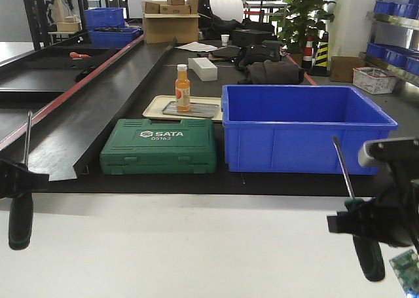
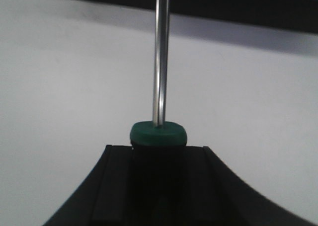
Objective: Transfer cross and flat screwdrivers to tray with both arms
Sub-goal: 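Lift both screwdrivers upright off the table with both grippers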
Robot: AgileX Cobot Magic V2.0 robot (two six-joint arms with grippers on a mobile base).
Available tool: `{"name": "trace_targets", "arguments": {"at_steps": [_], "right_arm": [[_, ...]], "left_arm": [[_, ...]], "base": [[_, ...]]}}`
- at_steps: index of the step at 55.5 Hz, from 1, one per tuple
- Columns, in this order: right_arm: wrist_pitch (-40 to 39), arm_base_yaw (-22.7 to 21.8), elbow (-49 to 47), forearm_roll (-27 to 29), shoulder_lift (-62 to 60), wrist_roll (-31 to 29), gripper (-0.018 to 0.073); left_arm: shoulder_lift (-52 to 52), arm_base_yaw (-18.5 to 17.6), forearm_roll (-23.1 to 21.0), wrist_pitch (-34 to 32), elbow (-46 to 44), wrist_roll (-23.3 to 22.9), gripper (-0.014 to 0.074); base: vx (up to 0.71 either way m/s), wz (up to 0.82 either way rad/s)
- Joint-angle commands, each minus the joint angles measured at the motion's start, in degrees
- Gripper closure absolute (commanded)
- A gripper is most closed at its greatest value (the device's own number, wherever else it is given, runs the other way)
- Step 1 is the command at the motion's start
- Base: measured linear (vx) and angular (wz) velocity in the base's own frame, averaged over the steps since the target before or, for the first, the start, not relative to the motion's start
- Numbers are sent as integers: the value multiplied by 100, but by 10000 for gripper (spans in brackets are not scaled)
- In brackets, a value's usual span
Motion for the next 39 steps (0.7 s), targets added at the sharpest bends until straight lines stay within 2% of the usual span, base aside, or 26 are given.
{"name": "trace_targets", "arguments": {"at_steps": [1,9,17,22,31,39], "right_arm": [[-324,231,-630,-30,-205,71,567],[-95,510,-1138,-60,-205,68,567],[-21,539,-1223,-42,-275,223,567],[107,539,-1223,-42,-398,296,567],[-134,539,-1223,-42,-595,289,567],[-44,539,-1223,-42,-609,285,567]], "left_arm": [[-515,-285,-221,-433,-187,-6,596],[-859,-547,-234,-408,-187,-258,596],[-1135,-708,-210,-280,-187,-282,596],[-1228,-725,-211,-223,-187,-276,596],[-1260,-725,-216,172,-187,-276,596],[-1260,-725,-216,106,-187,-226,595]], "base": [[0,0],[0,0],[0,0],[0,0],[0,0],[0,0]]}}
